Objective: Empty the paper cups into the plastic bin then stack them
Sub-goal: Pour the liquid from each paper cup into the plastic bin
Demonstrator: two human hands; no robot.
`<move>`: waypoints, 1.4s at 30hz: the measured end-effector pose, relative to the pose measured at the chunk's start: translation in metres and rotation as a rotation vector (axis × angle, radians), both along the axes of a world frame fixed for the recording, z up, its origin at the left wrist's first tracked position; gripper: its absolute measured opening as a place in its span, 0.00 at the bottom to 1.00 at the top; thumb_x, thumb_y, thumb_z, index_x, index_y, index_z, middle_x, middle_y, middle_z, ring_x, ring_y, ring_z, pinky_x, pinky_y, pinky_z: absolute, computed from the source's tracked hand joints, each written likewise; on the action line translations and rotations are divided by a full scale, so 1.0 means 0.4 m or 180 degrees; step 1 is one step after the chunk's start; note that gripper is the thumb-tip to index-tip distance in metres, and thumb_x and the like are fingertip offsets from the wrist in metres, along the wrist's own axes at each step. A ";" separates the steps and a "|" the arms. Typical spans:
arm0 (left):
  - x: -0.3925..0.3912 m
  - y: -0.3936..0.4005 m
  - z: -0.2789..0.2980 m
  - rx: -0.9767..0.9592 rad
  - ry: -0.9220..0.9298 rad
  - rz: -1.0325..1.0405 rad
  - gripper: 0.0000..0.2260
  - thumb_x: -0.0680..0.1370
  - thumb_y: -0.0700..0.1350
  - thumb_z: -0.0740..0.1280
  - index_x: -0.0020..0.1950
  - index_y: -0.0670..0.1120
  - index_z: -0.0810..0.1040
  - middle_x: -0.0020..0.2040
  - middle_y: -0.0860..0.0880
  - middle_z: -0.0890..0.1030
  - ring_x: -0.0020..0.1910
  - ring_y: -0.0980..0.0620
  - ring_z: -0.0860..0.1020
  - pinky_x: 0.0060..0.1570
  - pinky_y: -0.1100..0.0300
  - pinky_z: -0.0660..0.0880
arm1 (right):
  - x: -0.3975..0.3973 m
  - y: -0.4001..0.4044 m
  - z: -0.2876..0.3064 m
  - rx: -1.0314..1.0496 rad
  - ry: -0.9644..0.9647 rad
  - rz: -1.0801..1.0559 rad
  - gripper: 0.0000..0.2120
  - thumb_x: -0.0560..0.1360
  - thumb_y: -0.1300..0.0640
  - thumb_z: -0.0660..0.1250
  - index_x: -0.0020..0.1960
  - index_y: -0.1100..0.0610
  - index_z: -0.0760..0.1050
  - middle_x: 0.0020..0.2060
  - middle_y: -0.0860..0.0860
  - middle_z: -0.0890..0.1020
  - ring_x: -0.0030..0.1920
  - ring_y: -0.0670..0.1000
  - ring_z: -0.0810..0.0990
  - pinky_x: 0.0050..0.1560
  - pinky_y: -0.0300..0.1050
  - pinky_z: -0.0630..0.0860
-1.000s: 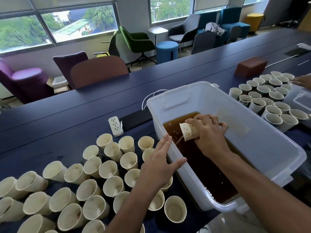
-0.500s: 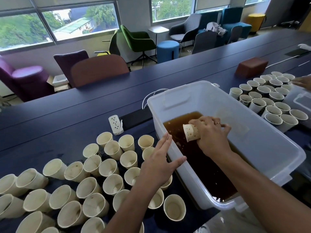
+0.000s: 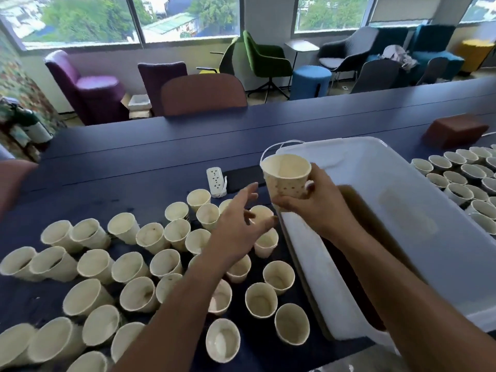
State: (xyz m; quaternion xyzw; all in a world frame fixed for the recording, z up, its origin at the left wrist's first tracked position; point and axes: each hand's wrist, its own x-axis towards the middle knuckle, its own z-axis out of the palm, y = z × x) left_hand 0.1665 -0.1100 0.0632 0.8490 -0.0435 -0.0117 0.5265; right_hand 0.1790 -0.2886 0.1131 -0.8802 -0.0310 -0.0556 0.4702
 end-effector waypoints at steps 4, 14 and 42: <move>-0.047 0.122 0.006 -0.0218 -0.0079 0.0461 0.33 0.73 0.55 0.78 0.70 0.65 0.63 0.61 0.66 0.75 0.58 0.63 0.76 0.56 0.58 0.77 | 0.002 0.149 0.025 0.0170 0.0122 0.0686 0.33 0.67 0.52 0.81 0.66 0.43 0.67 0.53 0.36 0.76 0.52 0.38 0.76 0.45 0.33 0.73; -0.217 0.424 -0.078 -0.0077 0.0033 0.1764 0.26 0.72 0.51 0.78 0.64 0.61 0.68 0.51 0.63 0.79 0.48 0.70 0.77 0.50 0.63 0.77 | -0.058 0.482 0.003 0.0406 0.0820 0.1786 0.25 0.74 0.33 0.59 0.65 0.43 0.73 0.53 0.41 0.82 0.50 0.41 0.82 0.51 0.43 0.79; -0.493 0.959 -0.208 0.0168 0.0401 0.3187 0.12 0.79 0.45 0.69 0.62 0.55 0.78 0.47 0.58 0.81 0.43 0.57 0.79 0.47 0.60 0.76 | -0.080 1.207 -0.379 -0.1978 0.0399 0.2448 0.16 0.79 0.49 0.61 0.37 0.50 0.80 0.33 0.48 0.82 0.38 0.52 0.80 0.47 0.58 0.81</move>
